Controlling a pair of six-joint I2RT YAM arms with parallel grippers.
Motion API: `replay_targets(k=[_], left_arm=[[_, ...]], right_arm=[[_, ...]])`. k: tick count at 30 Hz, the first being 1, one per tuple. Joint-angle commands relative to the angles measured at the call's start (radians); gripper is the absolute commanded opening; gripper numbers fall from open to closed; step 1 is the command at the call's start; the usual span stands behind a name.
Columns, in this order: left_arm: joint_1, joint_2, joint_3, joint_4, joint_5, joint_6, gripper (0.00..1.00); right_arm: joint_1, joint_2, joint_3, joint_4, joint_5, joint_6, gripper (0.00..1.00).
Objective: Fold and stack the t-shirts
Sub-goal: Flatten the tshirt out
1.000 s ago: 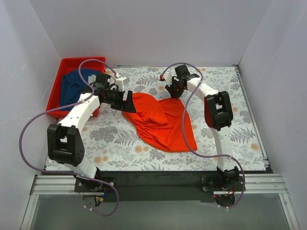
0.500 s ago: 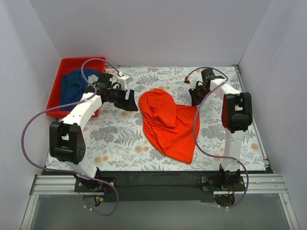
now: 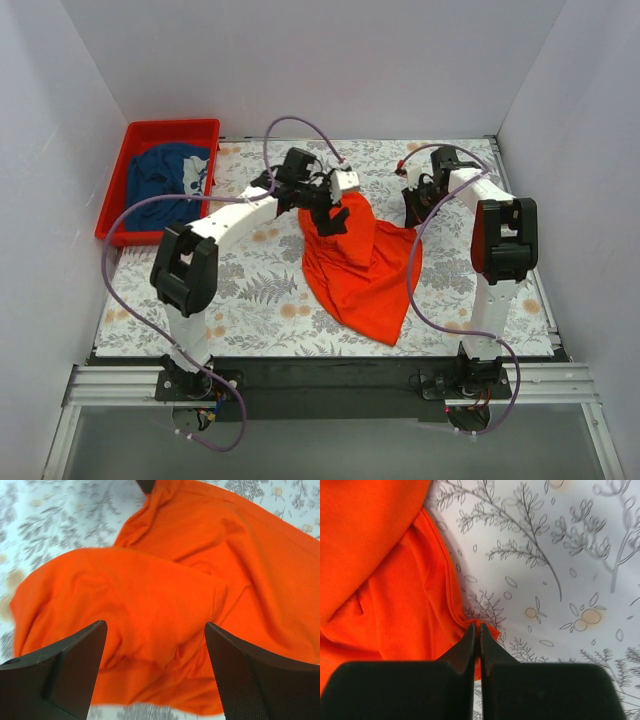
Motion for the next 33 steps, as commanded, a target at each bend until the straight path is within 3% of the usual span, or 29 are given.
replay_targets(k=[1, 5, 9, 17, 20, 23, 24, 29, 33], left_arm=[[-0.071, 0.079, 0.047, 0.097, -0.072, 0.091, 0.79], [-0.034, 0.270, 0.321, 0.127, -0.141, -0.035, 0.79], [-0.018, 0.440, 0.480, 0.119, -0.206, -0.085, 0.81], [-0.014, 0.541, 0.493, 0.154, -0.292, -0.006, 0.80], [-0.006, 0.553, 0.480, 0.136, -0.316, 0.006, 0.55], [0.020, 0.518, 0.421, 0.162, -0.418, -0.037, 0.04], [0.029, 0.498, 0.395, 0.177, -0.469, -0.057, 0.00], [0.110, 0.302, 0.143, 0.214, -0.655, -0.153, 0.00], [0.166, 0.096, -0.178, 0.199, -0.761, -0.178, 0.00]], right_arm=[[-0.017, -0.065, -0.038, -0.015, -0.022, 0.016, 0.01], [-0.035, -0.088, -0.078, -0.014, -0.028, 0.016, 0.01], [-0.045, -0.097, -0.101, -0.014, -0.029, 0.014, 0.01], [-0.055, -0.104, -0.132, -0.014, -0.037, 0.000, 0.01], [-0.058, -0.104, -0.138, -0.012, -0.029, -0.003, 0.01], [-0.069, -0.108, -0.155, -0.014, 0.003, -0.013, 0.01], [-0.074, -0.108, -0.161, -0.014, 0.020, -0.021, 0.01], [-0.139, -0.091, -0.193, -0.017, 0.092, -0.032, 0.01], [-0.164, -0.108, -0.236, -0.014, 0.112, -0.056, 0.01]])
